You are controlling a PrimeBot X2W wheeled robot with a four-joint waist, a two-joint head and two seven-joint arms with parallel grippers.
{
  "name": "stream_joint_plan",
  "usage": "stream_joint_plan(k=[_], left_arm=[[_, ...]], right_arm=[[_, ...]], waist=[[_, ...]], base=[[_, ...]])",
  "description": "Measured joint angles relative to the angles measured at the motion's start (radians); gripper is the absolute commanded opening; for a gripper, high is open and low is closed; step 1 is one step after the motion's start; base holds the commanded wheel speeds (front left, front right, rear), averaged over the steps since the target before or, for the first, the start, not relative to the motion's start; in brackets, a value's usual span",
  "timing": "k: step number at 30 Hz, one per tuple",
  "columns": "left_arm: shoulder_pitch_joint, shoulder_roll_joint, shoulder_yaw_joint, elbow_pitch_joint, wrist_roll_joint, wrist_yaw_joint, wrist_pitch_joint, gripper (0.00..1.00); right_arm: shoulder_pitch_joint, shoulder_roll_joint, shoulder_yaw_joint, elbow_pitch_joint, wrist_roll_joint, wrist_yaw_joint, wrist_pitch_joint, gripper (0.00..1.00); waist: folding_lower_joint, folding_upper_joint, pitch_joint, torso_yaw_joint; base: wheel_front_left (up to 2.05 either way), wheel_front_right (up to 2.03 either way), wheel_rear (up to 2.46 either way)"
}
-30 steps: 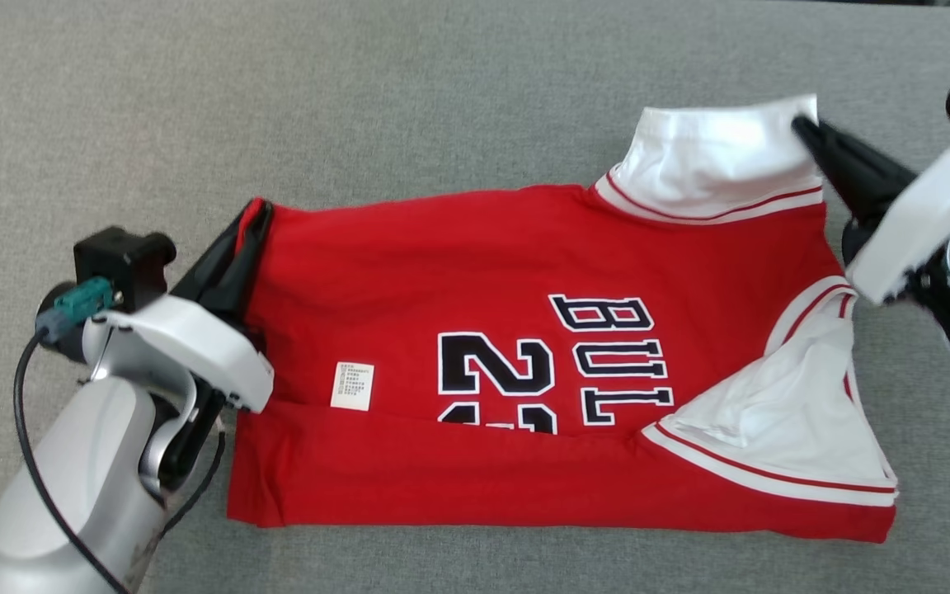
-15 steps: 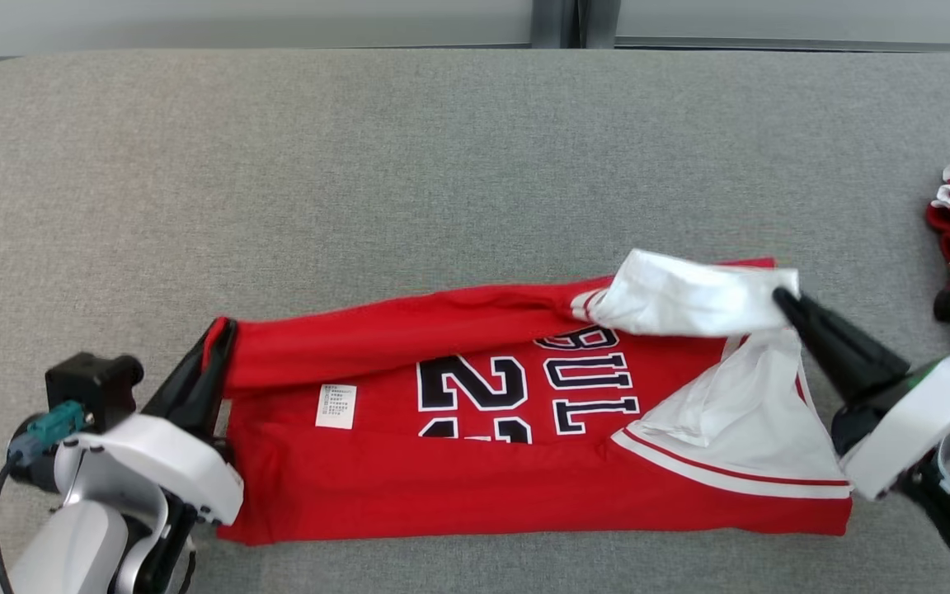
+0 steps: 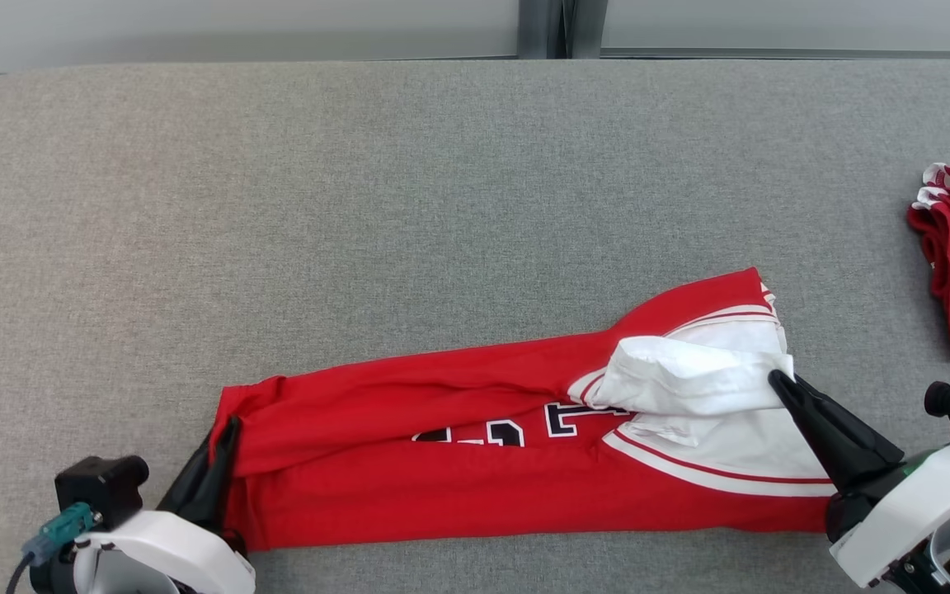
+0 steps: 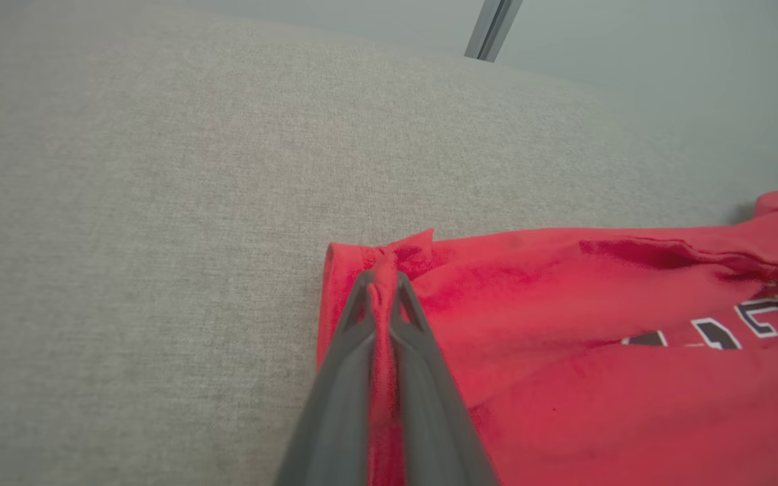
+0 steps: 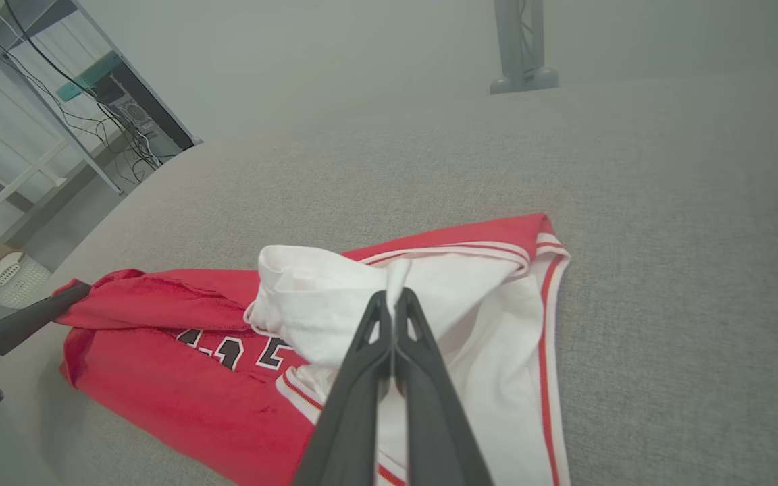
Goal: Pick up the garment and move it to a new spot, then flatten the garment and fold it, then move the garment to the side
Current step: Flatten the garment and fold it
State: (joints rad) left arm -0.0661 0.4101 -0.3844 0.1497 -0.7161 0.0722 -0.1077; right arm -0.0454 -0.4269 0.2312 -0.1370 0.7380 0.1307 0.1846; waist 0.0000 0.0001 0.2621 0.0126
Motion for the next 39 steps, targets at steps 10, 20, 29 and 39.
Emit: stream_joint_plan(k=[10,20,29,39], left_arm=[[0.017,-0.039,-0.018,0.073,-0.024,-0.002,-0.011,0.85],[0.072,-0.055,-0.011,0.082,-0.056,0.001,-0.028,1.00],[0.100,-0.049,0.012,0.006,-0.048,0.042,-0.070,1.00],[0.077,-0.053,-0.007,-0.078,-0.016,0.070,-0.067,1.00]], right_arm=[[0.027,0.014,0.003,0.076,-0.065,0.000,-0.032,0.39],[0.084,0.000,0.013,0.138,-0.098,0.000,-0.086,1.00],[0.155,-0.007,-0.047,0.132,-0.087,0.000,-0.105,1.00],[0.160,0.020,-0.135,0.084,-0.092,0.000,-0.070,1.00]], waist=[[0.0000,-0.0001,-0.006,0.003],[0.0000,0.0000,-0.020,0.000],[0.0000,0.0000,-0.049,0.003],[0.0000,0.0000,-0.107,0.023]], base=[[0.00,0.00,0.00],[0.00,0.00,0.00],[0.00,0.00,0.00],[0.00,0.00,0.00]])
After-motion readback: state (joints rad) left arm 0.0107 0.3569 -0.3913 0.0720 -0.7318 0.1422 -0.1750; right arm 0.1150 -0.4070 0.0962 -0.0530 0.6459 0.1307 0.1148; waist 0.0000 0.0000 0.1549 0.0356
